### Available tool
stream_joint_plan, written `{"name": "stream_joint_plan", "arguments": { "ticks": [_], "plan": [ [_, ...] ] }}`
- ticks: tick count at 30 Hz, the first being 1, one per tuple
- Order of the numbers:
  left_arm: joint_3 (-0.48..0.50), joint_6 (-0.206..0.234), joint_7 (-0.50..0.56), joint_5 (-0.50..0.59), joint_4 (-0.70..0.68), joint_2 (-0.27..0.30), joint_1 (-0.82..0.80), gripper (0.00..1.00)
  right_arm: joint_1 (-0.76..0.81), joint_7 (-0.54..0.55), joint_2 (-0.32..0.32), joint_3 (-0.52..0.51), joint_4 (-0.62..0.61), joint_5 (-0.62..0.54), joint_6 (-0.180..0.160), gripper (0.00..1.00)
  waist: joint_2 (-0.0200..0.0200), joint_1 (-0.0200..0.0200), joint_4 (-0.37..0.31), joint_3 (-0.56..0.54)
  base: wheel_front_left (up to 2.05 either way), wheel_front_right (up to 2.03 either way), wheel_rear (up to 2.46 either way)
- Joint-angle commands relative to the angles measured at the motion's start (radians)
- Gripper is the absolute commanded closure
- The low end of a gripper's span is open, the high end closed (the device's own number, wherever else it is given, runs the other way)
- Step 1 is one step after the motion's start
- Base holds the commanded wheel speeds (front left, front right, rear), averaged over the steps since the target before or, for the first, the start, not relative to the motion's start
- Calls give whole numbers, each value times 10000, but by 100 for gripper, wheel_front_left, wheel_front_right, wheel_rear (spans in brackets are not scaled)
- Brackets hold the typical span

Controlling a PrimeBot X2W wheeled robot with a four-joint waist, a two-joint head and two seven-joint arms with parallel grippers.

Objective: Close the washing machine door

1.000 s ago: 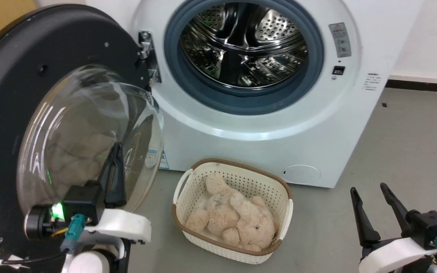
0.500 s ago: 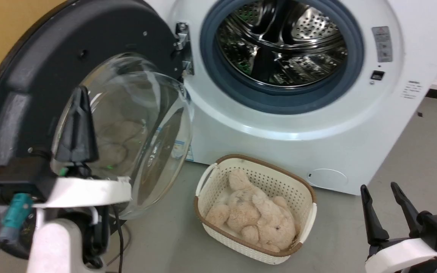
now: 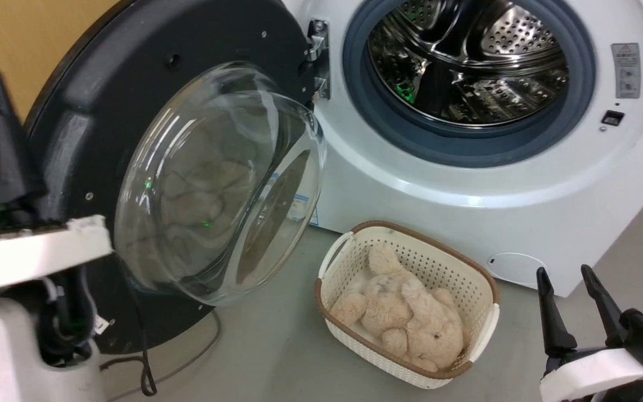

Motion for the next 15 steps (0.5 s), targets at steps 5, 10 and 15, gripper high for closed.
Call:
{"name": "stream_joint_plan", "arguments": {
  "ticks": [5,10,15],
  "plan": [
    [882,2,4,-1061,18,220,-519,100,-249,-187,27,-69,108,187,4,0,0,0,288,136,0,0,0],
    [1851,243,326,-2310,443,368,-769,100,-277,-292,29,-165,191,239,5,0,0,0,514,229,0,0,0],
    [2718,553,727,-3484,1181,413,-891,100,-306,-396,31,-261,280,282,5,0,0,-1,733,322,0,0,0]
  ]
}}
